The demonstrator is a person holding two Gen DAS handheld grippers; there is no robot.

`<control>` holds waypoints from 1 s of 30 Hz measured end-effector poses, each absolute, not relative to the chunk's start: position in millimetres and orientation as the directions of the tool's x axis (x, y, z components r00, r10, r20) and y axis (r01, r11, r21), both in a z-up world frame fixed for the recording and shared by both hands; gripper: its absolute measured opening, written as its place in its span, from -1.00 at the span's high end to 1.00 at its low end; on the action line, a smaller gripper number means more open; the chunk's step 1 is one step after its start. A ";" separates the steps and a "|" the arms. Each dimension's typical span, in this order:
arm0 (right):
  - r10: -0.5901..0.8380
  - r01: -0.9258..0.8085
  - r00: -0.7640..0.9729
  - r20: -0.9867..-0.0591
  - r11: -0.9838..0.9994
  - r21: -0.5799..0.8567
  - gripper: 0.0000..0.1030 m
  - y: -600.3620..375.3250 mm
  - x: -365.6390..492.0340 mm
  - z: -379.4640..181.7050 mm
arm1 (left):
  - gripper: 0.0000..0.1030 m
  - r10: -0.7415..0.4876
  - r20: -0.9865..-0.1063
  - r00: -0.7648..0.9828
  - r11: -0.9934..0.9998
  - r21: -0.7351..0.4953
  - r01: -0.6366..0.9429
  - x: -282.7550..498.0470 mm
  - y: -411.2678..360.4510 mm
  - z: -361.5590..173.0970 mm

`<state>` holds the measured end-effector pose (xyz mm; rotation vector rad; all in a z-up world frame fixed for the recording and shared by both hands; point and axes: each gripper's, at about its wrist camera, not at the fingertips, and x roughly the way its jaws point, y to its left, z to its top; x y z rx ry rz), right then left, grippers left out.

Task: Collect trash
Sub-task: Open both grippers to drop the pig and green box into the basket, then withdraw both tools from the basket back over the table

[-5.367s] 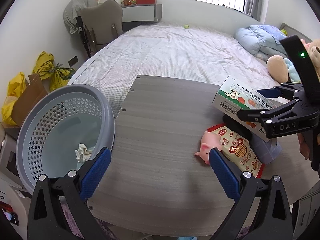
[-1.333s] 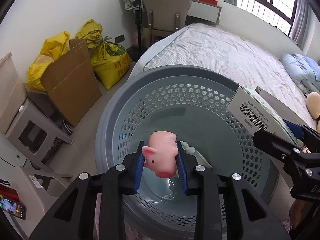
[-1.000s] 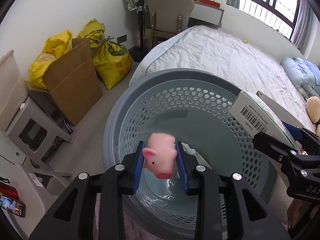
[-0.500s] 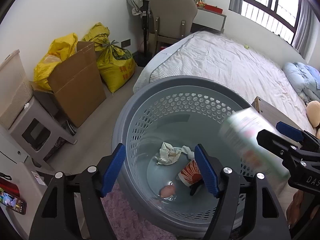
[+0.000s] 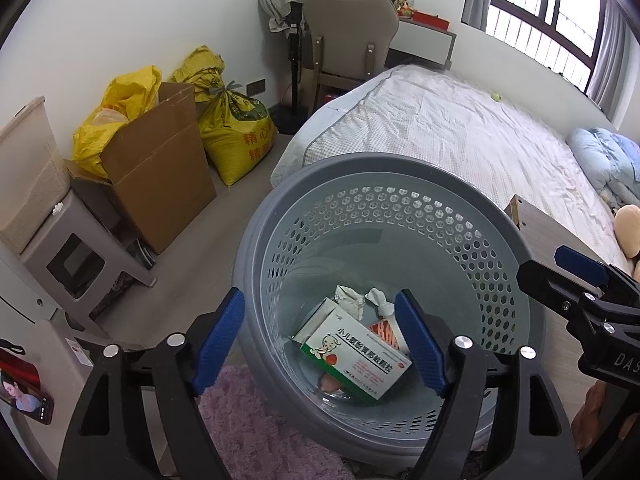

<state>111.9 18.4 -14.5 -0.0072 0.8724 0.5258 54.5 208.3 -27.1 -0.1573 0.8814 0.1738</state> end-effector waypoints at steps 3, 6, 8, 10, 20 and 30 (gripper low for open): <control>0.437 -0.440 0.527 -0.729 0.874 0.205 -0.70 17.0 109.3 -13.9 | -0.59 0.096 -0.771 0.629 0.972 -0.062 -0.225 51.7 208.9 -24.7; 0.434 -0.435 0.530 -0.729 0.877 0.205 -0.70 15.5 108.4 -13.4 | -0.65 0.099 -0.770 0.630 0.972 -0.063 -0.228 50.4 208.5 -23.6; 0.430 -0.430 0.535 -0.727 0.879 0.203 -0.70 12.9 106.0 -13.1 | -0.68 0.099 -0.769 0.631 0.971 -0.063 -0.229 49.1 207.7 -22.9; 0.428 -0.425 0.539 -0.726 0.882 0.204 -0.70 11.6 103.8 -13.2 | -0.68 0.101 -0.768 0.633 0.972 -0.060 -0.228 47.7 206.7 -22.1; 0.408 -0.403 0.562 -0.719 0.895 0.192 -0.70 0.7 89.2 -10.5 | -0.73 0.089 -0.758 0.646 0.975 -0.065 -0.210 38.9 199.6 -17.1; 0.382 -0.373 0.592 -0.710 0.910 0.179 -0.70 -14.7 70.3 -4.6 | -0.74 0.065 -0.746 0.662 0.983 -0.066 -0.171 27.7 180.8 -10.9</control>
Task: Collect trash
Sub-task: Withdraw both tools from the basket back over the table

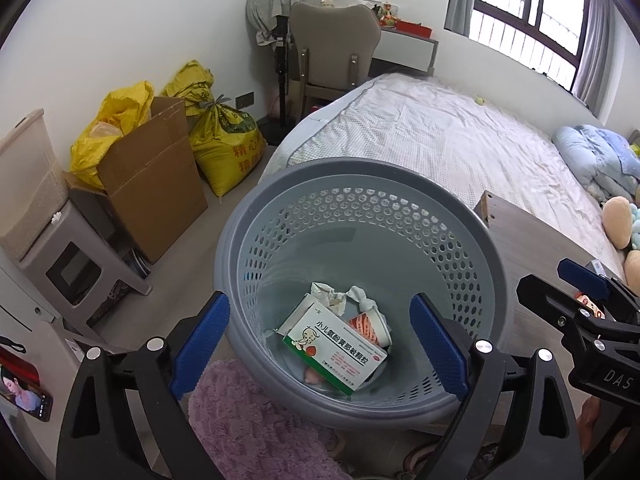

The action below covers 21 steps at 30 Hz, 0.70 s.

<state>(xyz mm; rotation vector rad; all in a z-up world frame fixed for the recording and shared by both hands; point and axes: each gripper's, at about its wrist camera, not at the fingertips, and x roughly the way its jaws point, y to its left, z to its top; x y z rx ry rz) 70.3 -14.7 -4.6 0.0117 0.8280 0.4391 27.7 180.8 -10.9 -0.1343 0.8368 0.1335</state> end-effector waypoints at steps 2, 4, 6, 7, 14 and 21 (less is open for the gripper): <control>0.376 -0.363 0.599 -0.707 0.914 0.178 -0.70 -20.2 66.8 -4.1 | -0.74 0.057 -0.745 0.664 0.985 -0.066 -0.159 26.3 175.7 -9.6; 0.369 -0.353 0.605 -0.706 0.919 0.178 -0.70 -25.8 62.6 -3.7 | -0.75 0.051 -0.743 0.667 0.987 -0.063 -0.146 24.2 169.1 -8.6; 0.359 -0.339 0.612 -0.705 0.924 0.177 -0.70 -33.5 57.6 -3.6 | -0.75 0.045 -0.742 0.669 0.989 -0.062 -0.136 22.7 164.1 -8.0; 0.356 -0.334 0.614 -0.705 0.926 0.177 -0.70 -35.6 56.8 -2.8 | -0.75 0.042 -0.742 0.669 0.990 -0.060 -0.129 22.4 160.5 -7.4; 0.313 -0.278 0.643 -0.699 0.946 0.167 -0.70 -67.4 41.7 -1.3 | -0.76 0.004 -0.740 0.672 0.995 -0.063 -0.075 21.8 131.5 -6.3; 0.260 -0.195 0.674 -0.691 0.965 0.173 -0.70 -111.6 27.6 -0.6 | -0.77 -0.037 -0.739 0.673 0.999 -0.054 -0.005 22.2 93.1 -3.5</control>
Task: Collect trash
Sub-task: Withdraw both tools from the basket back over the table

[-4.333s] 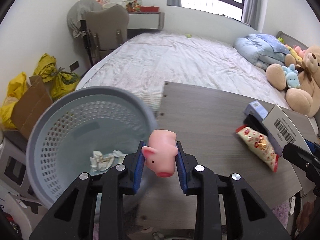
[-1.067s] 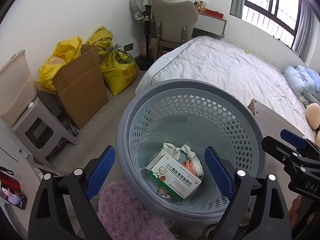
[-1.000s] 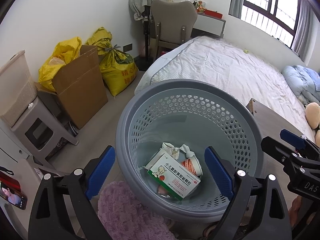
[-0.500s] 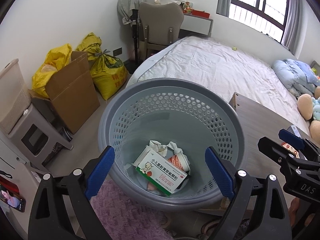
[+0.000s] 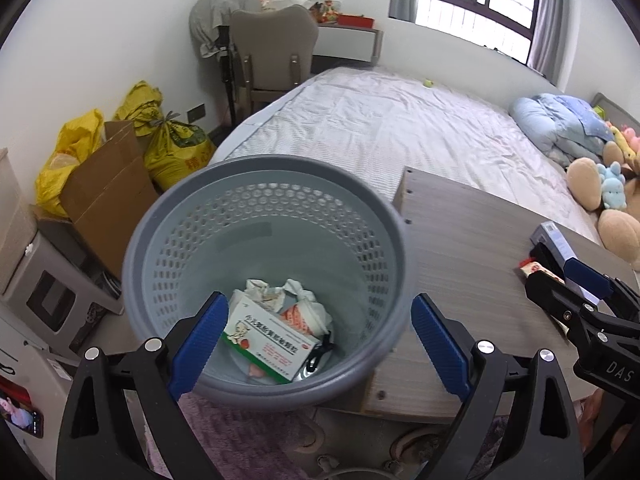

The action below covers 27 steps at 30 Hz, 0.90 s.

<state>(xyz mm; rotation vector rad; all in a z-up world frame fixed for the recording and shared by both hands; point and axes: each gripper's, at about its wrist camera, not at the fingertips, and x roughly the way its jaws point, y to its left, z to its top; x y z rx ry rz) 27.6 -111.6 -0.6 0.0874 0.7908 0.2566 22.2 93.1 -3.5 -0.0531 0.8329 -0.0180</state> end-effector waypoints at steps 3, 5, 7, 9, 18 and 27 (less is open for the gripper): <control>0.228 -0.151 0.687 -0.690 0.974 0.171 -0.70 -134.2 21.2 -2.1 | -0.79 -0.050 -0.733 0.678 0.999 -0.041 0.029 22.4 75.5 -0.3; 0.199 -0.114 0.694 -0.692 0.979 0.167 -0.70 -153.9 16.9 -3.6 | -0.79 -0.063 -0.731 0.679 0.998 -0.037 0.053 21.5 61.7 1.5; 0.171 -0.074 0.700 -0.693 0.983 0.168 -0.70 -173.0 13.3 -5.6 | -0.80 -0.073 -0.732 0.678 0.997 -0.035 0.070 22.4 53.1 2.0; 0.148 -0.039 0.703 -0.696 0.985 0.169 -0.70 -187.8 9.7 -8.7 | -0.80 -0.083 -0.733 0.675 0.995 -0.030 0.090 24.1 40.5 1.9; -0.005 0.130 0.702 -0.713 0.984 0.121 -0.70 -262.3 -2.1 -26.8 | -0.80 -0.135 -0.752 0.645 0.985 -0.032 0.168 30.8 -14.0 -5.5; 0.018 0.111 0.668 -0.744 0.986 0.123 -0.70 -292.1 13.6 -46.7 | -0.80 -0.134 -0.775 0.618 0.982 -0.023 0.186 39.4 -52.2 -14.5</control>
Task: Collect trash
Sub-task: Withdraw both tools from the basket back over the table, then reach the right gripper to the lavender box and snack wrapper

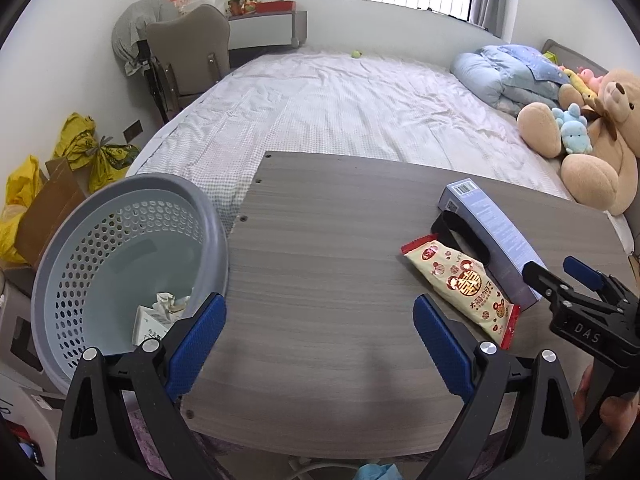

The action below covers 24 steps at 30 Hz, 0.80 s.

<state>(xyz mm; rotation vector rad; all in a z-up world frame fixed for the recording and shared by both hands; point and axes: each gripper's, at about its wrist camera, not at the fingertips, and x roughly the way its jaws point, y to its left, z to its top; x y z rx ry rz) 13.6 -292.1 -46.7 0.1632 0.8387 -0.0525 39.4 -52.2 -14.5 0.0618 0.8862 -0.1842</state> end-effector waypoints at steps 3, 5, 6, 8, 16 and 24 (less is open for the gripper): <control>0.026 0.099 0.657 -0.754 0.988 0.120 -0.70 -292.8 22.6 -53.4 | -0.80 -0.124 -0.779 0.614 0.983 -0.012 0.182 41.3 -58.5 -17.2; 0.034 0.095 0.646 -0.763 0.988 0.124 -0.70 -293.4 29.1 -57.8 | -0.80 -0.115 -0.783 0.611 0.984 -0.004 0.180 43.0 -60.8 -19.1; 0.038 0.093 0.642 -0.766 0.988 0.127 -0.70 -293.9 30.5 -58.7 | -0.80 -0.111 -0.785 0.610 0.984 -0.001 0.178 43.8 -61.8 -19.9; 0.032 0.094 0.643 -0.765 0.988 0.120 -0.70 -294.3 32.6 -60.1 | -0.80 -0.107 -0.786 0.609 0.985 0.002 0.175 45.0 -63.1 -20.5; 0.023 0.067 0.615 -0.788 0.994 0.081 -0.69 -286.1 42.7 -63.9 | -0.80 -0.102 -0.795 0.599 0.985 0.005 0.174 50.4 -65.3 -24.7; 0.019 0.046 0.609 -0.793 0.997 0.059 -0.38 -276.5 46.7 -64.0 | -0.80 -0.111 -0.790 0.603 0.986 -0.013 0.165 48.0 -57.3 -23.4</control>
